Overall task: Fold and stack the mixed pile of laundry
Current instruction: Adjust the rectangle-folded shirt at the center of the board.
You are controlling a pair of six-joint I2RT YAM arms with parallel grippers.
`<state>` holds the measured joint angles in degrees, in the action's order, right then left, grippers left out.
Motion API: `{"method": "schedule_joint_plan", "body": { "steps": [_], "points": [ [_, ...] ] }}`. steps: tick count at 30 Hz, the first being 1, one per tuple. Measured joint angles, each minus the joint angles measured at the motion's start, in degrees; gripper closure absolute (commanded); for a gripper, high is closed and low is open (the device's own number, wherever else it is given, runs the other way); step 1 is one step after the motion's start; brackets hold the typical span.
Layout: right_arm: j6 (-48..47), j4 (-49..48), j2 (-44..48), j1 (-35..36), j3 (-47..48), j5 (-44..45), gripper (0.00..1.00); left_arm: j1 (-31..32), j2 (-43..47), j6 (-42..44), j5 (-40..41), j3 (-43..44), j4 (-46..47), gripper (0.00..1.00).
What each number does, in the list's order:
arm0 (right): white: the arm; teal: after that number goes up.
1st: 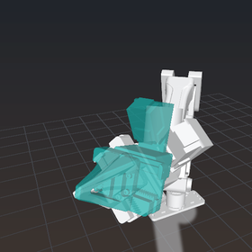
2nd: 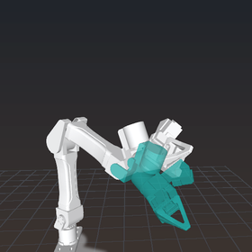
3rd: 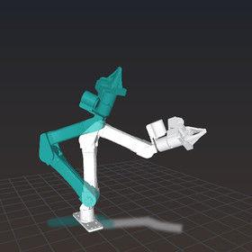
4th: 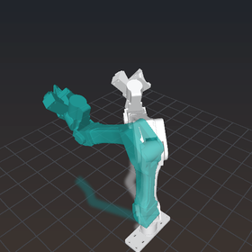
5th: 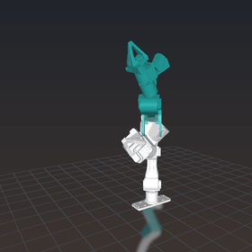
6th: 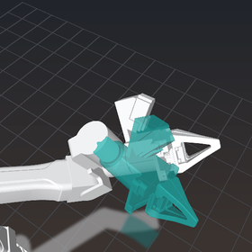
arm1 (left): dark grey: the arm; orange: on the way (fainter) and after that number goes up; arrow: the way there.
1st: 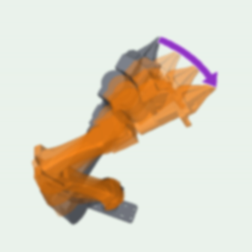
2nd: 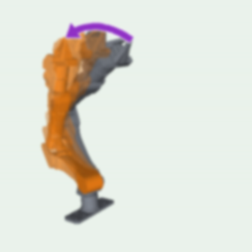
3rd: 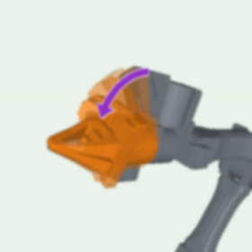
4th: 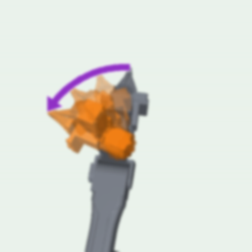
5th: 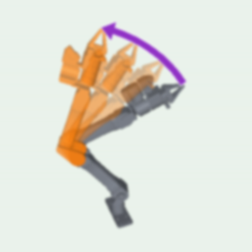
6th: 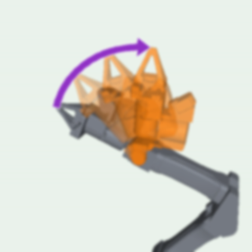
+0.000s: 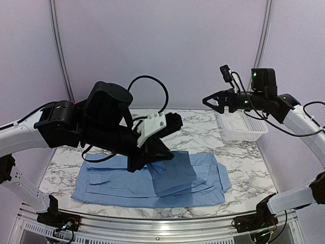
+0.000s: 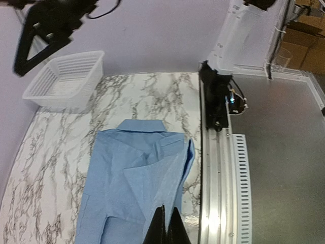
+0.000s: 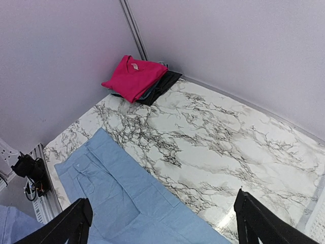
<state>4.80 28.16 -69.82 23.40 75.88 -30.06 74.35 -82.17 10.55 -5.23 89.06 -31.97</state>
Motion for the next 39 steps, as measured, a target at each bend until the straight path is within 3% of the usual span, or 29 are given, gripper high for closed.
{"method": "schedule_joint_plan", "body": {
  "steps": [8, 16, 20, 30, 39],
  "points": [
    [-1.81, -0.70, -6.93, -0.55, -2.16, -4.13, 0.27, 10.23, -0.50, 3.34, -0.02, -0.02, -1.55, 1.00],
    [-2.49, -1.40, -11.08, 2.12, -12.79, -9.51, 0.32, 12.31, -3.39, 3.58, 4.35, -0.24, -2.60, 1.00],
    [-2.23, -1.62, -11.45, 3.43, -15.10, -10.29, 0.32, 8.22, -1.99, -2.54, 8.94, -5.33, 2.08, 1.00],
    [-1.31, -4.02, -15.93, 2.95, -15.15, -9.31, 0.37, -12.28, 14.93, -27.04, 20.59, -31.71, 18.88, 1.00],
    [-0.02, -5.68, -27.04, 2.95, -20.02, -5.68, 0.42, -19.54, 26.51, -44.39, 29.33, -50.93, 23.08, 1.00]
  ]
}}
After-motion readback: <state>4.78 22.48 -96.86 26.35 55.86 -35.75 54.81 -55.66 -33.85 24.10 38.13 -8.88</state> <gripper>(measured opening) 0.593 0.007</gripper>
